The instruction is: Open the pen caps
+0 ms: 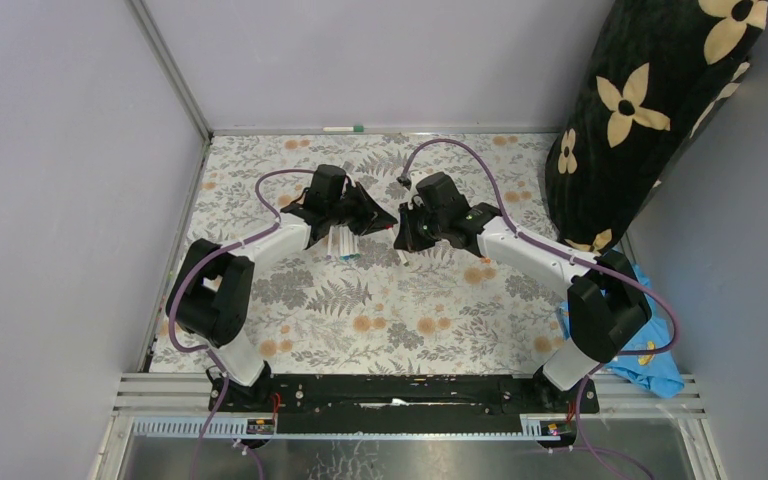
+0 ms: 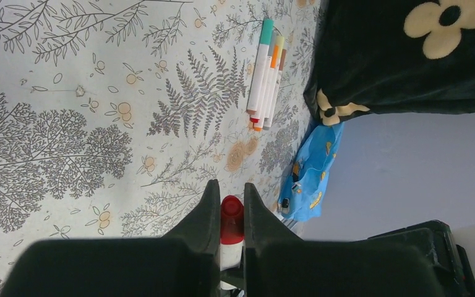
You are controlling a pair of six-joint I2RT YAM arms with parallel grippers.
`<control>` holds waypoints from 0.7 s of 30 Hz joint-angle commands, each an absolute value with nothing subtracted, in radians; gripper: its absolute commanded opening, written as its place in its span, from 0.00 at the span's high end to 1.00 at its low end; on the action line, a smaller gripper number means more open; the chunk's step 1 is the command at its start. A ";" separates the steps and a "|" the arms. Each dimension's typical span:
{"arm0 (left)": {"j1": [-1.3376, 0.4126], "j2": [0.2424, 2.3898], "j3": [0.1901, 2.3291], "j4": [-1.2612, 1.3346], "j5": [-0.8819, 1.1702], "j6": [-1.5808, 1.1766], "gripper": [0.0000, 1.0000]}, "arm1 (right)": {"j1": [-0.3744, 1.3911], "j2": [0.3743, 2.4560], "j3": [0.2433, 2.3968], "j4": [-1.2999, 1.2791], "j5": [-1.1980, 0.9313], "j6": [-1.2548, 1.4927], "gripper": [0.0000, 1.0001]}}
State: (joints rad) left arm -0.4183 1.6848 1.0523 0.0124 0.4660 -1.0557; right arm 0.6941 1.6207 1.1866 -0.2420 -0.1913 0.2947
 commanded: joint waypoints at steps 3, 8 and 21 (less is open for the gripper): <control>-0.425 1.659 1.034 0.070 0.480 -1.069 1.00 | 0.704 1.615 1.209 -0.173 -0.183 0.312 0.95; -0.425 1.652 1.044 0.060 0.481 -1.087 1.00 | 0.705 1.619 1.197 -0.147 -0.185 0.324 0.78; -0.431 1.640 1.035 0.085 0.492 -1.122 1.00 | 0.705 1.684 1.238 -0.131 -0.201 0.332 0.76</control>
State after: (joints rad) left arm -0.4168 1.6794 1.0370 0.0223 0.4339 -1.0718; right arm 0.6941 1.6547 1.1904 -0.2111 -0.1959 0.3187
